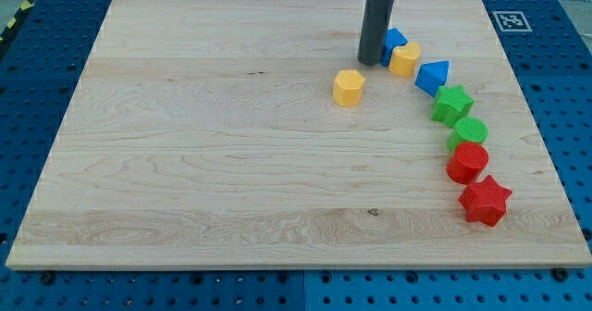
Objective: Drag the blue cube to the top side of the heart
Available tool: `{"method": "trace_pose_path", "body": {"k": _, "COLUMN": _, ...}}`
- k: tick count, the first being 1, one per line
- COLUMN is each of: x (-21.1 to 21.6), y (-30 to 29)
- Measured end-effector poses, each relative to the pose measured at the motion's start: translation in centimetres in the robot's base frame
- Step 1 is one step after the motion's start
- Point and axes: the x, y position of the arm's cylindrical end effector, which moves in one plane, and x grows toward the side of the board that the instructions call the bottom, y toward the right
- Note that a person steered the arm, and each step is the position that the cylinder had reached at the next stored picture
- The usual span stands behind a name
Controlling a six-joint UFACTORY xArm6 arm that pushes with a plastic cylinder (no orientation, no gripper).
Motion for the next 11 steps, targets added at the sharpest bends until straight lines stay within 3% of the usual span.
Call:
{"method": "trace_pose_path", "body": {"k": 3, "x": 0.9, "y": 5.7}}
{"method": "trace_pose_path", "body": {"k": 6, "x": 0.7, "y": 0.9}}
{"method": "trace_pose_path", "body": {"k": 11, "x": -4.1, "y": 2.6}}
